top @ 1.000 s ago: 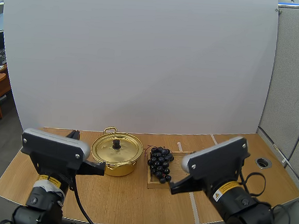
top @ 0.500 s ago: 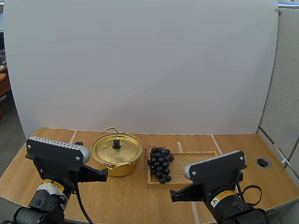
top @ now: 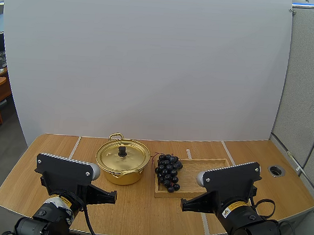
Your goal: Open the pot, put the pineapple inside, and close it
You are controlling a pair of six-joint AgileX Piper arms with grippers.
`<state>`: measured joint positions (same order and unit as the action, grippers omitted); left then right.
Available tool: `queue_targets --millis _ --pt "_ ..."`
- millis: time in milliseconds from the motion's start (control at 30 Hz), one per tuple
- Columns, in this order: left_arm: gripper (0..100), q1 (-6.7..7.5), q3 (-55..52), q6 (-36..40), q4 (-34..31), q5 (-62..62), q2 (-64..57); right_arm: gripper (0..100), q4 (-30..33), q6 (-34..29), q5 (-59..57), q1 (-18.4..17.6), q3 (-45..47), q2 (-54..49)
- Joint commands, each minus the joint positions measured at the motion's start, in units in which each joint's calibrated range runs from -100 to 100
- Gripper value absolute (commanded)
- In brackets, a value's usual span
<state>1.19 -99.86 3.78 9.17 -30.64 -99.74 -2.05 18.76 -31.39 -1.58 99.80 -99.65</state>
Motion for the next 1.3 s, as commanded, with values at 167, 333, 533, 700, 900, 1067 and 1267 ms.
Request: queue_targets --millis 167,333,533,700,900,1067,1267 --pt "0 -0.07 -0.1 0.2 -0.5 1.4 -0.3 0 -0.2 -0.6 0.2 0.2 0.2 -0.4" --pt "0 -0.07 -0.1 0.2 -0.5 1.4 -0.3 0 -0.2 -0.6 0.2 0.2 0.2 -0.4" --pt "0 -0.07 -0.1 0.2 -0.5 1.4 -0.3 0 -0.2 -0.6 0.2 0.2 0.2 -0.4" --pt "0 -0.07 -0.1 0.2 -0.5 1.4 -0.3 0 -0.2 -0.6 0.2 0.2 0.2 -0.4" --pt "0 -0.07 -0.1 0.2 -0.5 1.4 -0.3 0 -0.2 -0.6 0.2 0.2 0.2 -0.4" --pt "0 -0.07 -0.1 0.2 -0.5 1.4 -0.3 0 -0.2 -0.6 0.2 0.2 0.2 -0.4" --pt "0 -0.07 -0.1 0.2 -0.5 1.4 -0.3 0 -0.2 -0.6 0.2 0.2 0.2 -0.4"
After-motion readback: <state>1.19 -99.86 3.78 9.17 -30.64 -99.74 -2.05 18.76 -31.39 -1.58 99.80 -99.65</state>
